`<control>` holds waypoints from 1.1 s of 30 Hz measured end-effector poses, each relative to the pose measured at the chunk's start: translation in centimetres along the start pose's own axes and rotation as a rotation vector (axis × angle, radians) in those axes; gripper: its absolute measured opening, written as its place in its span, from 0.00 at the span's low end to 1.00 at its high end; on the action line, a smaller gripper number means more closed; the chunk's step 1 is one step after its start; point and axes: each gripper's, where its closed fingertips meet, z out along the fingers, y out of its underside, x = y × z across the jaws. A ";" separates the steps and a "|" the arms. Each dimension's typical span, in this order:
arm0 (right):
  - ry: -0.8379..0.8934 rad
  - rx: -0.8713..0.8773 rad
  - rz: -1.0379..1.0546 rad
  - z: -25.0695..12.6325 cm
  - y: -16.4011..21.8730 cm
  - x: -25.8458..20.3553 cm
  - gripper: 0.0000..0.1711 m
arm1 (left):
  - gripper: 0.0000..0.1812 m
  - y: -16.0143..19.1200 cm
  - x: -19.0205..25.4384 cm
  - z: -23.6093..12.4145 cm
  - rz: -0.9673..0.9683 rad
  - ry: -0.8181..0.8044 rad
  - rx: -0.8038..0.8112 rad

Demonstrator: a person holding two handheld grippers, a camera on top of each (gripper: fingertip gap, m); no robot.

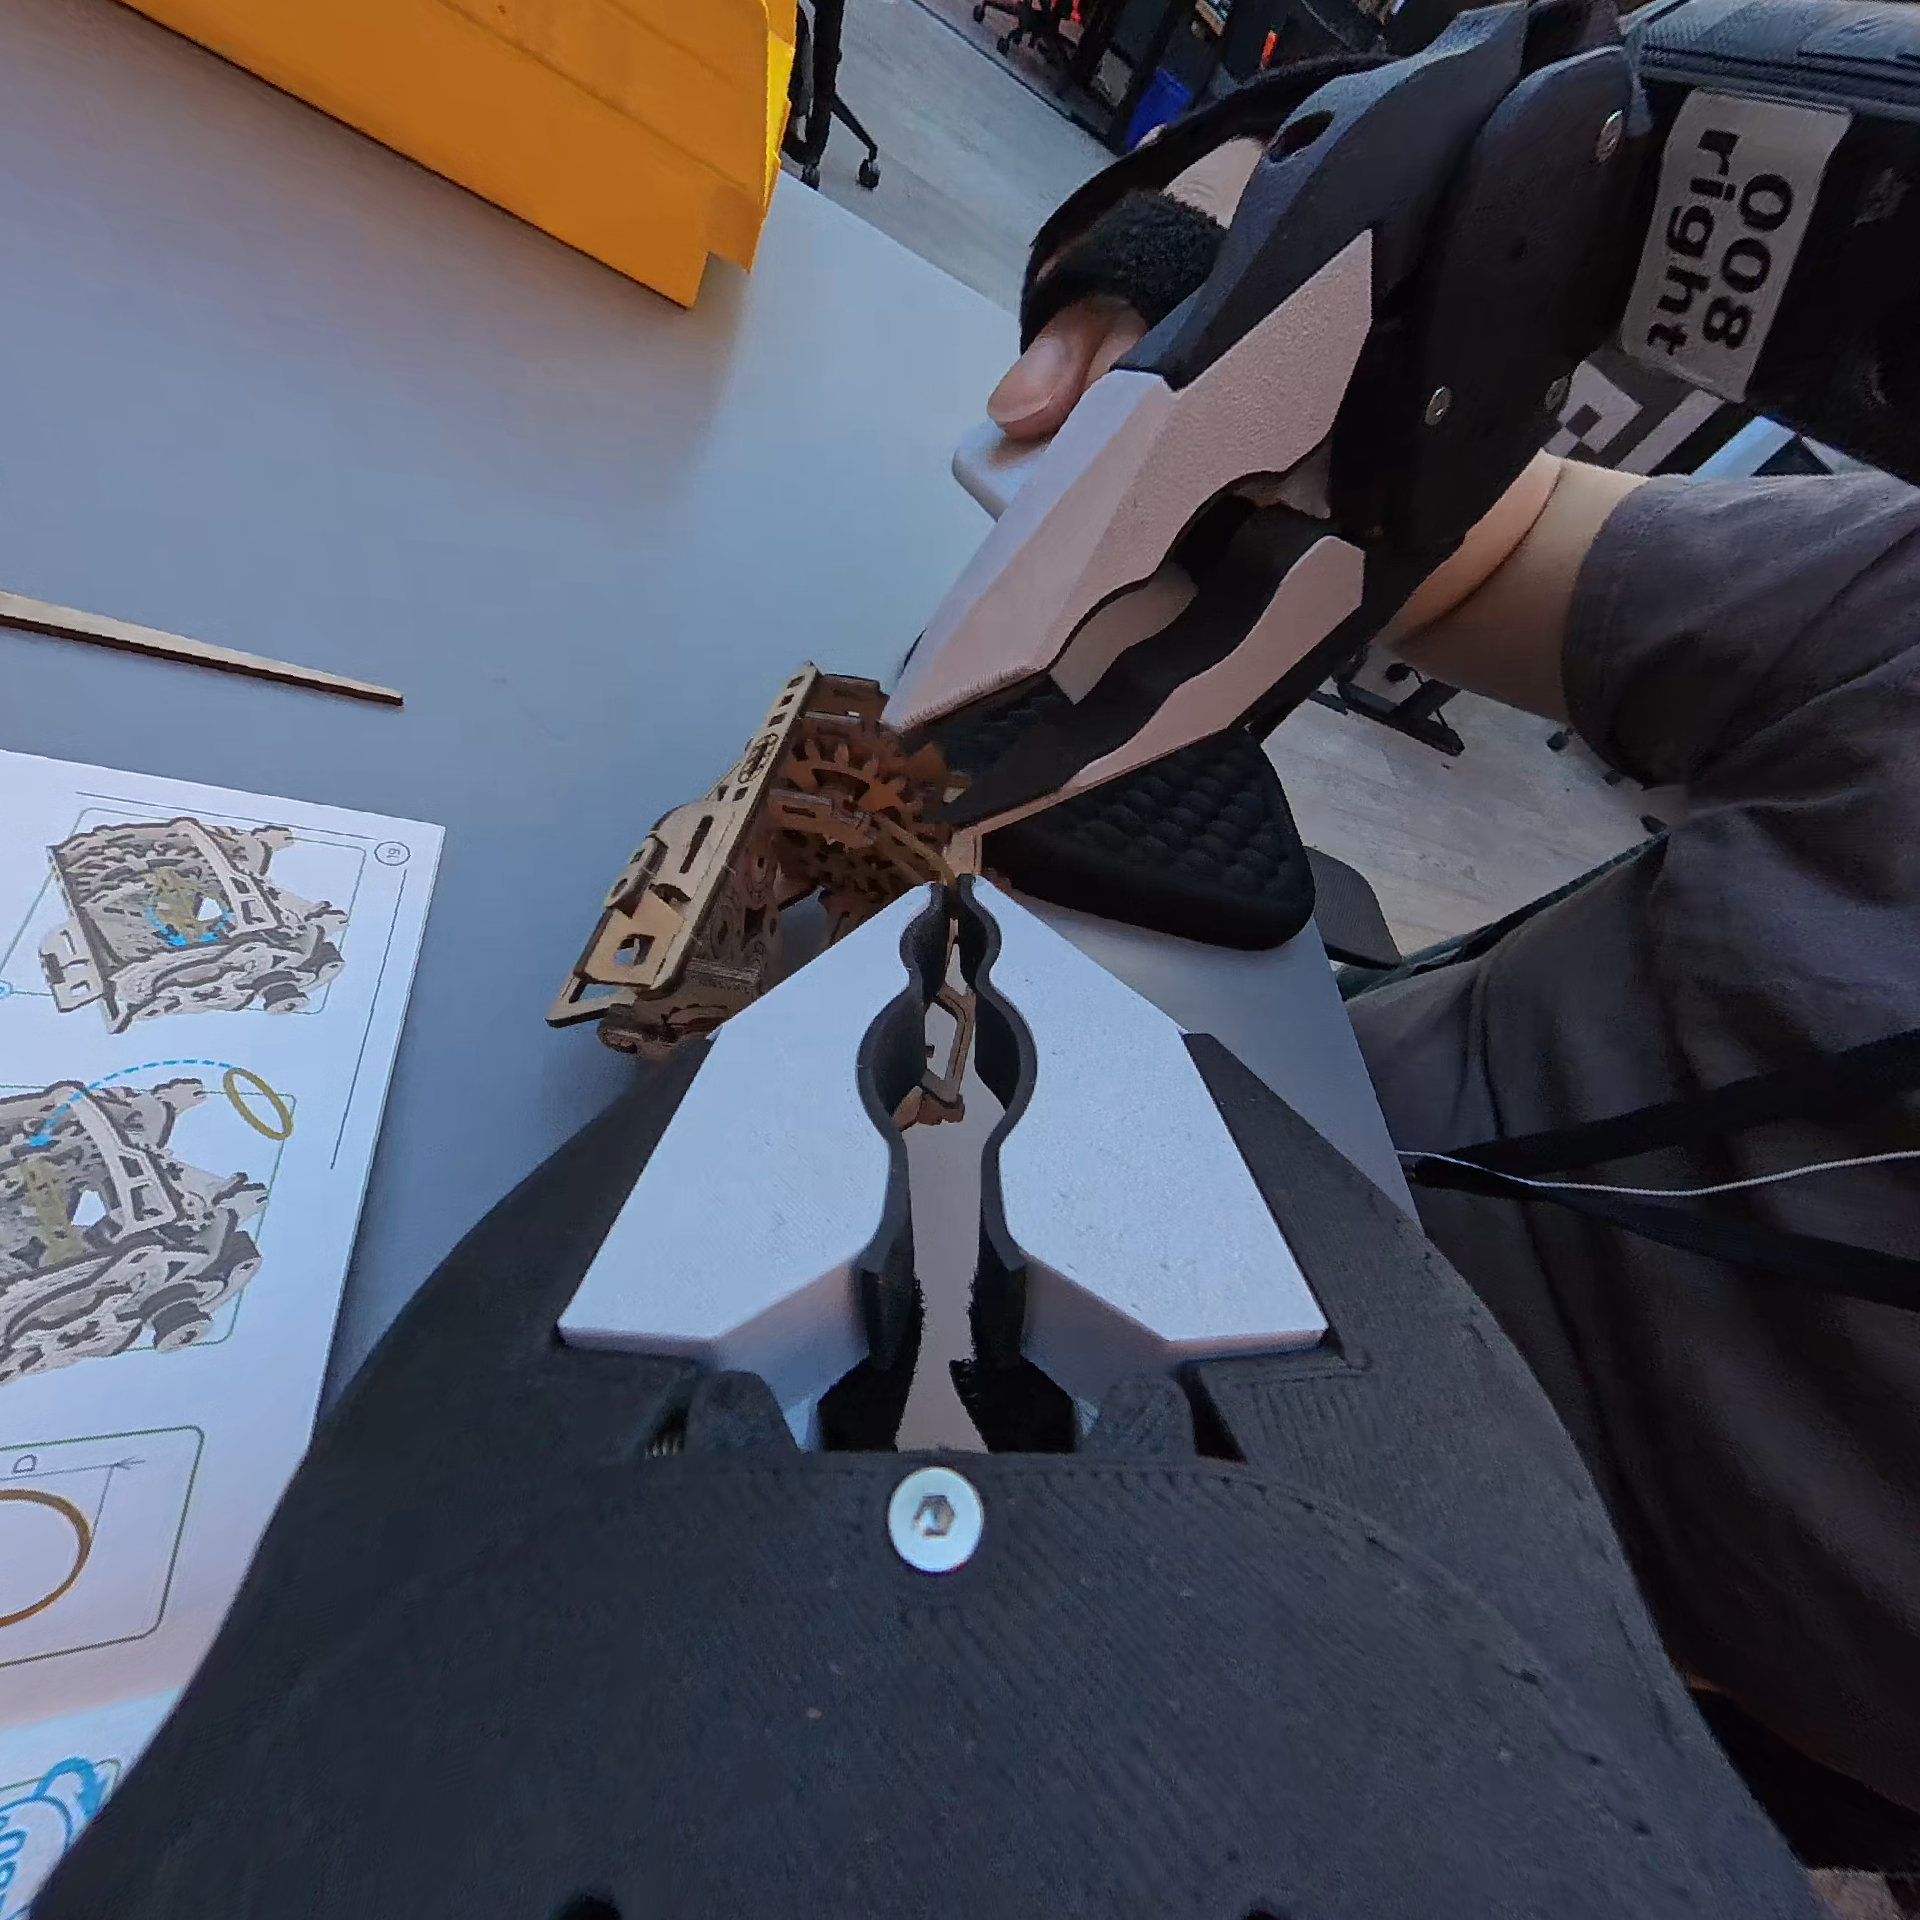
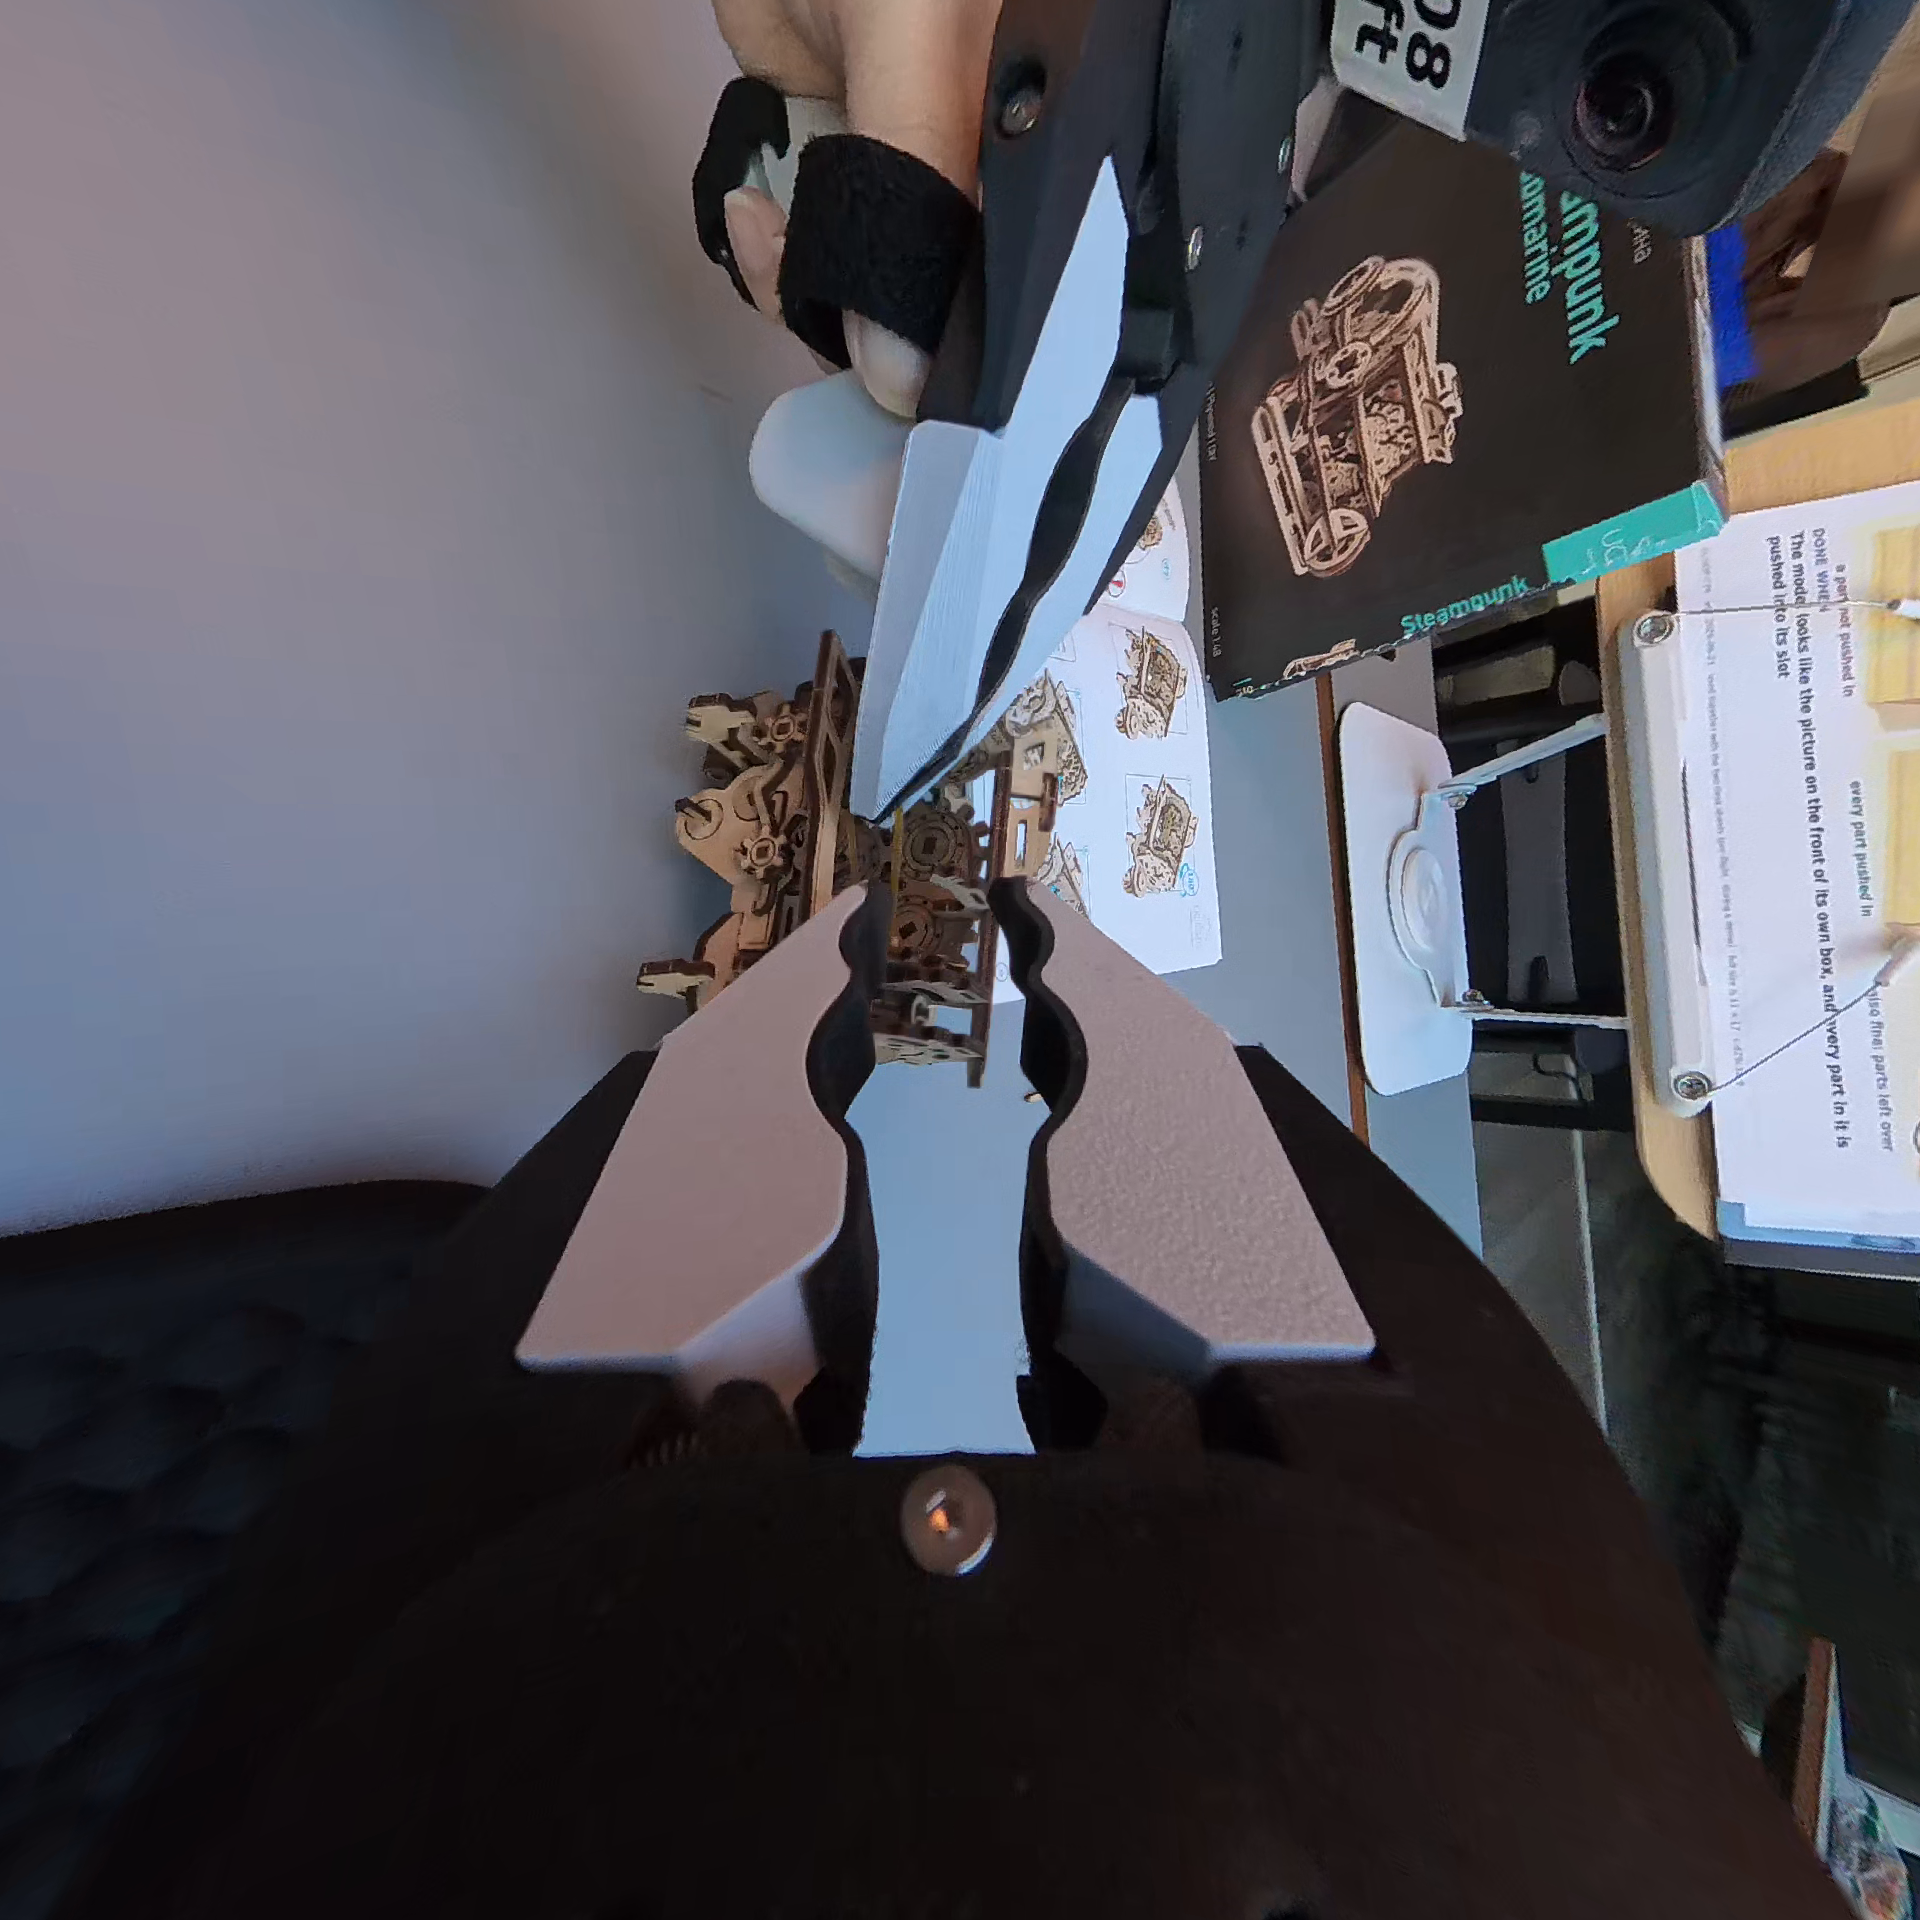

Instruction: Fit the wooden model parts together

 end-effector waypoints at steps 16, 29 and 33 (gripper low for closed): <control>0.049 0.006 0.368 -1.8 -1.2 -0.8 0.18 | 0.00 -0.4 -0.3 0.4 -0.004 0.046 -0.004; 0.145 0.057 0.675 -2.2 -2.5 -1.3 0.14 | 0.00 -0.4 -0.6 0.4 -0.011 0.051 -0.022; 0.078 0.034 0.646 -0.2 -3.1 -3.7 0.10 | 0.00 -0.5 -0.6 0.2 -0.017 0.050 -0.022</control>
